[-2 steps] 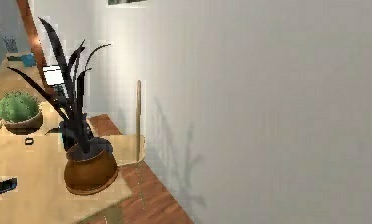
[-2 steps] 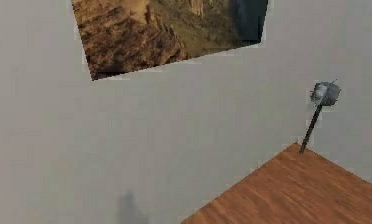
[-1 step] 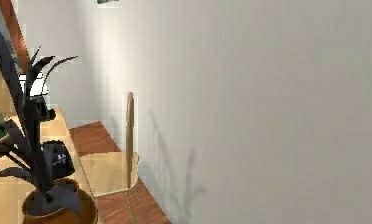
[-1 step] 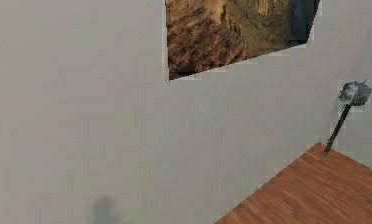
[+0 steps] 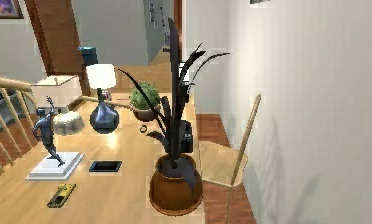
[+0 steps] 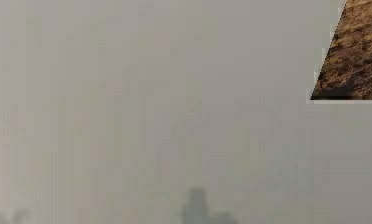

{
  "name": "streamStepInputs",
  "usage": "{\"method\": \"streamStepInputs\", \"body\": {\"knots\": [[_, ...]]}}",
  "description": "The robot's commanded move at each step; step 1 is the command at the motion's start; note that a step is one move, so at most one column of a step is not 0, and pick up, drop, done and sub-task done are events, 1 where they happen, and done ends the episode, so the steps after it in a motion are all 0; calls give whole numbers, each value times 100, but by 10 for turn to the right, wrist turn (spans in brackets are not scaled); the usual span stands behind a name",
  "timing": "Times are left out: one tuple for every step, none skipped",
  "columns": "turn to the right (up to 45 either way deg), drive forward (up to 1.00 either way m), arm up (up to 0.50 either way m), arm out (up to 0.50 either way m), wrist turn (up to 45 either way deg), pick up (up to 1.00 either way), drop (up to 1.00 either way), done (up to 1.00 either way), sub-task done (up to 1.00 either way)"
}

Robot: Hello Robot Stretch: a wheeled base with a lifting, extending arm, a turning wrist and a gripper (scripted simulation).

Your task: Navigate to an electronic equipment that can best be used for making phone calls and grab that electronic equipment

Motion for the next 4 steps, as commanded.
{"method": "streamStepInputs", "body": {"knots": [[0,15,0,0,0,0,0,0,0],[-450,0,0,0,0,0,0,0,0],[-450,0,0,0,0,0,0,0,0],[-270,0,0,0,0,0,0,0,0]]}}
